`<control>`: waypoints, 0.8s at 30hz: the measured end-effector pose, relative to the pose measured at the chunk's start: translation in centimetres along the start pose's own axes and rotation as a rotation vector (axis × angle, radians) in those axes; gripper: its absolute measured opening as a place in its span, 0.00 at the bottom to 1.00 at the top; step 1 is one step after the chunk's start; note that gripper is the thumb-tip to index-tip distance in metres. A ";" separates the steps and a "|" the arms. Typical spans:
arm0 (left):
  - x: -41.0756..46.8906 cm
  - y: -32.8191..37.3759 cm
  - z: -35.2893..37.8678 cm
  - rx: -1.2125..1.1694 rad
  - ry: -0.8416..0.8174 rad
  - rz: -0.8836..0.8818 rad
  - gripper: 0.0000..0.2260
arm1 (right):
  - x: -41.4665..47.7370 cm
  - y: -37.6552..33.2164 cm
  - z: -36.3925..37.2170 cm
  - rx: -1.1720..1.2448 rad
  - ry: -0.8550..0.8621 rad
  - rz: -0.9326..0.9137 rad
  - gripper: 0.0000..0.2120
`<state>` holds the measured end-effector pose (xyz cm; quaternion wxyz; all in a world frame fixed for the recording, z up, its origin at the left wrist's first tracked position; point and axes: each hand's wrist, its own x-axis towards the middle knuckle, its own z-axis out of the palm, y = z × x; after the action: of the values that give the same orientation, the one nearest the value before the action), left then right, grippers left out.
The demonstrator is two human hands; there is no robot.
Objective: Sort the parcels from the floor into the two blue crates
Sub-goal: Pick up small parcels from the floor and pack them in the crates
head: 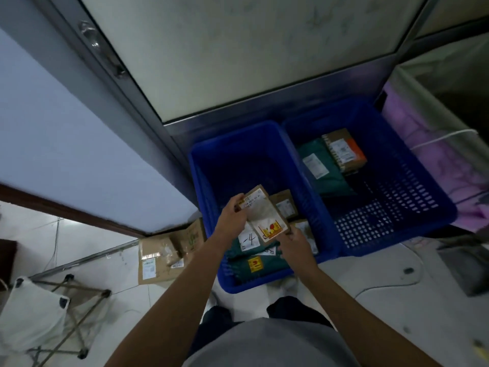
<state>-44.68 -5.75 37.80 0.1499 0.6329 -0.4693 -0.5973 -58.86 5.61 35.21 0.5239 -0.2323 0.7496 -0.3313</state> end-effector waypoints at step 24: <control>15.6 -4.9 17.6 0.502 -0.439 -0.273 0.18 | 11.8 9.9 -4.7 -0.119 0.084 0.430 0.32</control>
<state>-60.84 -8.73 20.30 -0.1958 0.5635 -0.5335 -0.5995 -67.33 5.30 21.50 0.5360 -0.0837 0.8212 -0.1768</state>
